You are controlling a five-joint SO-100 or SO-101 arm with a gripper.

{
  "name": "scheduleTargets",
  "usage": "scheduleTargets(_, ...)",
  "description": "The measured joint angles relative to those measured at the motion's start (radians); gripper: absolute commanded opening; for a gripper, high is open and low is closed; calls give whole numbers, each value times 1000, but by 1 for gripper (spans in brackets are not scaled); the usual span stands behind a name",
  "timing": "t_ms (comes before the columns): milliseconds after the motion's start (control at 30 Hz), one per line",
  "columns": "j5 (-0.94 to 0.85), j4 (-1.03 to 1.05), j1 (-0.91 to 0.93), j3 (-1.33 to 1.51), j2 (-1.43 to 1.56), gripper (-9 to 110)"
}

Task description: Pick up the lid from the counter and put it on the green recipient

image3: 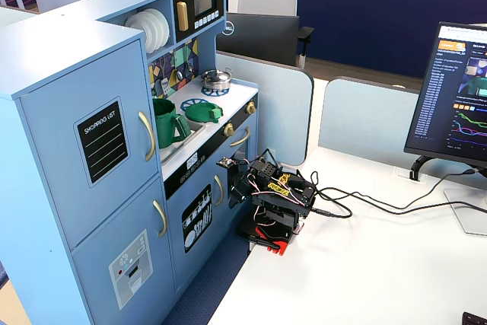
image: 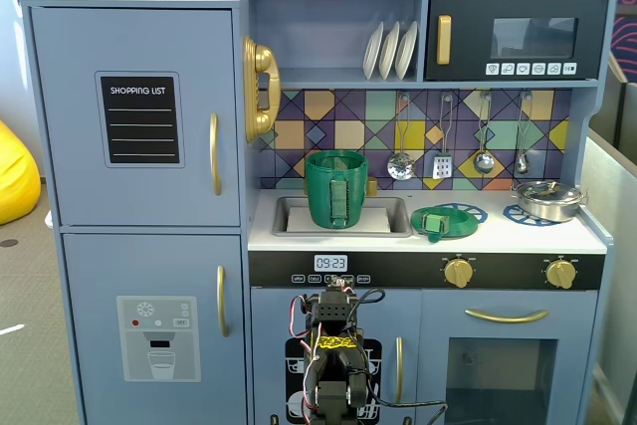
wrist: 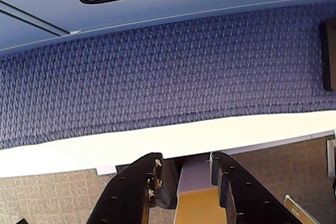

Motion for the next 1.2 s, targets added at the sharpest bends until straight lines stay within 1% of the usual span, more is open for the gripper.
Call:
scheduleTargets(200, 0, 0, 58, 0, 0, 0)
scheduleTargets(500, 8, 0, 54, 0, 0, 0)
scheduleTargets(600, 9, 0, 107, -23, -2, 0)
scheduleTargets(700, -37, -37, 206, -143, -80, 0)
scheduleTargets(867, -135, -225, 408, -472, -302, 1)
scheduleTargets(900, -147, -282, 446, -529, -344, 5)
scheduleTargets(967, -169, -420, 503, -583, -393, 16)
scheduleTargets(1100, -167, -795, 551, -566, -443, 33)
scheduleTargets(1200, -167, -1112, 565, -494, -462, 38)
